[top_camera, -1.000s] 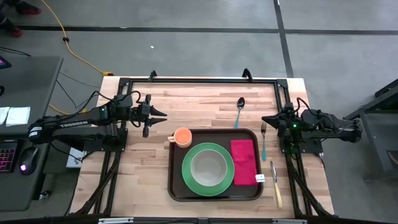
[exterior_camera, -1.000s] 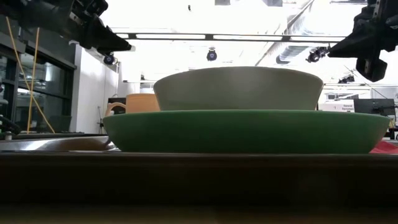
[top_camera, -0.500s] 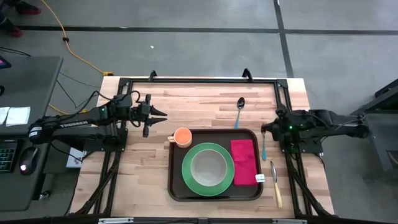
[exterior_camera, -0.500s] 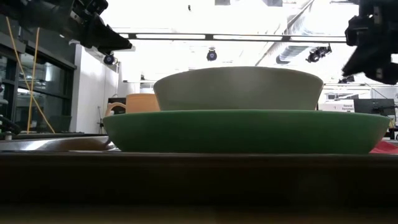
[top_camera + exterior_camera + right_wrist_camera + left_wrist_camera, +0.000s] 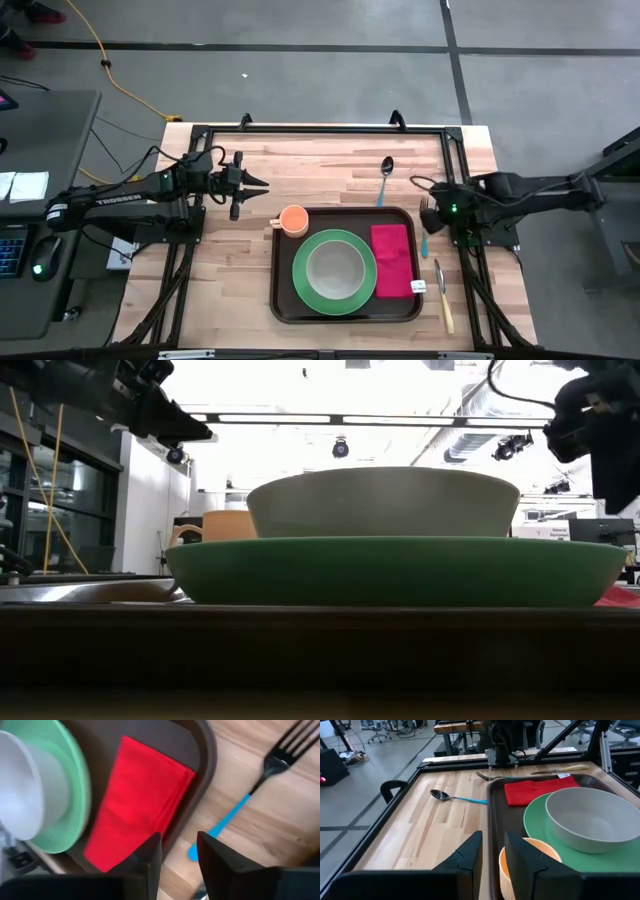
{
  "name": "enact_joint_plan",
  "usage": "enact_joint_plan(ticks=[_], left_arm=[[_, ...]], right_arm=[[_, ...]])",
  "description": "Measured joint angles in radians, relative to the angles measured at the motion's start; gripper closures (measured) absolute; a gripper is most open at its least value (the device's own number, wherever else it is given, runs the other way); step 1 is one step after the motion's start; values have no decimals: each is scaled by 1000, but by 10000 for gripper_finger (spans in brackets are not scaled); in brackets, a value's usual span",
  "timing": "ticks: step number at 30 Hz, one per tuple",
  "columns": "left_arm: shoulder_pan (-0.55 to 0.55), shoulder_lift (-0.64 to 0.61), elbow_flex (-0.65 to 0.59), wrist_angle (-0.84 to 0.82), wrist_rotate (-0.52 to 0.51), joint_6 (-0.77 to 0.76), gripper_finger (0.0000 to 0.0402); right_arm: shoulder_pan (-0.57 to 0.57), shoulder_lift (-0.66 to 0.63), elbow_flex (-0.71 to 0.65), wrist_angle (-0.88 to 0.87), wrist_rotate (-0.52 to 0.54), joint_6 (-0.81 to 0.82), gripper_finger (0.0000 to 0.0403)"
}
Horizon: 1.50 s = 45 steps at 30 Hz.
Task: Set up tray
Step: Put the blue fork on the top of the red table napkin on the brown serving tray
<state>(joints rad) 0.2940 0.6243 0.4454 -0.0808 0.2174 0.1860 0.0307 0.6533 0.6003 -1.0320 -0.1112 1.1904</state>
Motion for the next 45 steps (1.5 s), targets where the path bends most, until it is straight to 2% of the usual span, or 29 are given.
enact_joint_plan(ticks=[14, 18, 45], left_arm=[[0, 0, 0, -36, -2, 18, 289], [0, 0, 0, -35, -2, 19, 289], [0, 0, 0, -34, -1, 19, 289]], right_arm=[[-3, 197, -1, -7, 44, 70, 284], [-29, 249, -1, -8, 78, 106, 284], [-155, 509, -14, 3, 107, 129, 284]])
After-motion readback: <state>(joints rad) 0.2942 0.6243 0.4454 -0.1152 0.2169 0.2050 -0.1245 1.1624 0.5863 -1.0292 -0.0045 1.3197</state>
